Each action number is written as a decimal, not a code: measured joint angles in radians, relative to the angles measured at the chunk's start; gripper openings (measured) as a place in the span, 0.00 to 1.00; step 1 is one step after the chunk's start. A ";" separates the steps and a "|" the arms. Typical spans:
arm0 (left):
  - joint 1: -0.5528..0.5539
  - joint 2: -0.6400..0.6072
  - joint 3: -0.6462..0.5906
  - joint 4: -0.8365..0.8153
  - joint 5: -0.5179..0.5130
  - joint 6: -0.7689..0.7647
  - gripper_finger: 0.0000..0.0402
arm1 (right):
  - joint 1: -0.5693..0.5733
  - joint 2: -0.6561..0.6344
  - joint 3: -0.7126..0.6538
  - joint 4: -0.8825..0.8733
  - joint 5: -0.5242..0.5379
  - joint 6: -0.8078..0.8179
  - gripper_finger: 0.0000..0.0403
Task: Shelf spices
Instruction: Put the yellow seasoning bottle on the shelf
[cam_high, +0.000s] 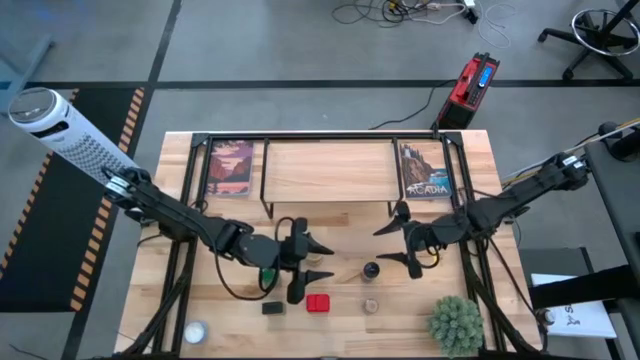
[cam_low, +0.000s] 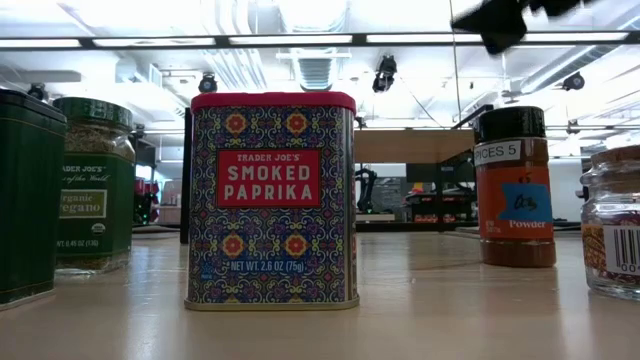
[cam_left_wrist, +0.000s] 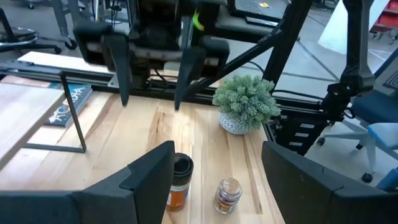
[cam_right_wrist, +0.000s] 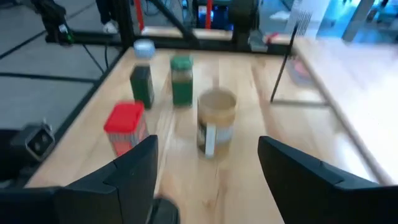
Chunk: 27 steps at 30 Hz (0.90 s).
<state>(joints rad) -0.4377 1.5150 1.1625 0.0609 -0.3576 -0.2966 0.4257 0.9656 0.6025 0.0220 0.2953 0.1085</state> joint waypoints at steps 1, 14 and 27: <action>0.000 -0.004 0.000 0.000 0.000 0.007 0.58 | 0.000 -0.003 0.030 -0.024 0.001 -0.016 0.62; -0.017 0.004 0.221 -0.340 -0.003 0.052 0.58 | 0.052 -0.010 0.229 -0.119 0.026 -0.076 0.57; -0.138 0.020 0.475 -0.891 -0.134 -0.153 0.58 | 0.160 0.000 0.229 -0.118 0.183 -0.009 0.56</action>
<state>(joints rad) -0.5761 1.5352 1.6373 -0.8305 -0.4919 -0.4495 0.5858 0.9661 0.8314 -0.0963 0.4783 0.0999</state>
